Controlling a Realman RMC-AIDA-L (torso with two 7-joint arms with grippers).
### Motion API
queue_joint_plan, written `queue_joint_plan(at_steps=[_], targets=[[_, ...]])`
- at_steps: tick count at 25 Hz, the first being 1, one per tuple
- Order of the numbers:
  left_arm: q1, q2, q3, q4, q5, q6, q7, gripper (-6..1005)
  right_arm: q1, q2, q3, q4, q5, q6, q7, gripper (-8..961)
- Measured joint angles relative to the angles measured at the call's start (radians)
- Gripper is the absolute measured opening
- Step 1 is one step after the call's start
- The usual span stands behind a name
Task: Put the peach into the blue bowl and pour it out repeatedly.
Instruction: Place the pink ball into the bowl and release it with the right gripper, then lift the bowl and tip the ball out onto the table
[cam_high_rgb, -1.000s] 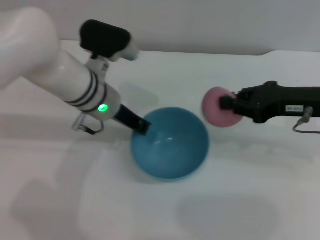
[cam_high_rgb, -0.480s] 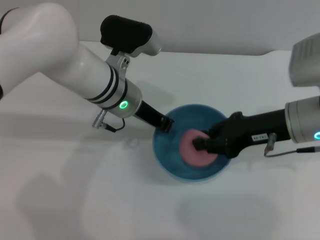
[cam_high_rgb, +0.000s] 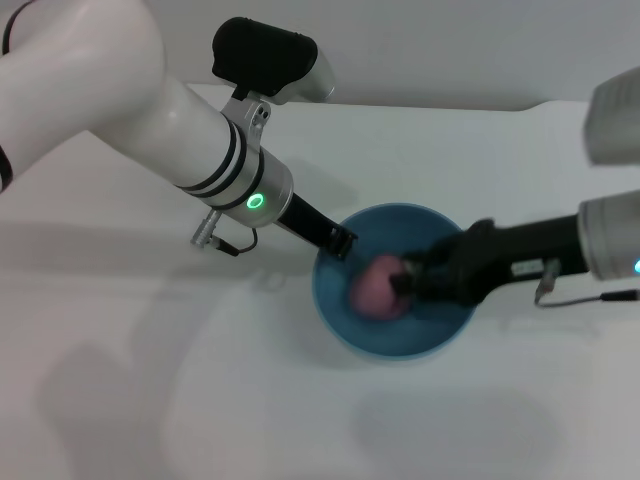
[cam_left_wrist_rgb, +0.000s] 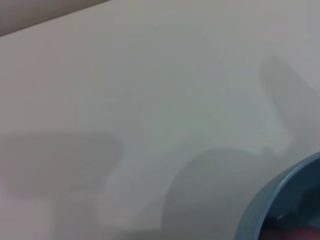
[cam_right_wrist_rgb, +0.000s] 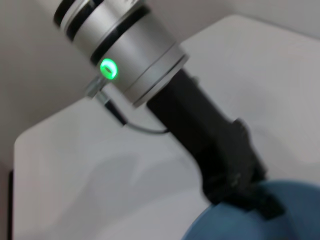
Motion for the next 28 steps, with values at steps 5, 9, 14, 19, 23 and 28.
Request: queue_joint_plan(at_steps=[5,9,14,19,23,28], targets=[[0.000,0.002,0.000,0.010,0.003,-0.003,0.007,-2,-0.039,-0.002,0.150,-0.008,0.097,-0.004,0.055,382],[0.005,0.002,0.000,0.017,0.001,-0.053,0.068,-2,-0.109,-0.002,0.332,0.000,0.142,0.000,0.057,381],[0.052,0.000,0.086,0.033,-0.057,-0.241,0.143,-1,-0.212,0.002,0.496,0.117,0.222,0.009,-0.089,381],[0.139,0.001,0.248,0.069,-0.103,-0.511,0.170,-1,-0.327,-0.001,0.536,0.287,0.462,-0.023,-0.337,382],[0.217,0.001,0.440,0.093,-0.099,-0.819,0.174,-1,-0.388,-0.001,0.548,0.393,0.539,-0.073,-0.466,377],[0.270,-0.002,0.658,0.040,-0.094,-1.217,0.175,-1,-0.413,-0.005,0.589,0.501,0.547,-0.094,-0.533,369]])
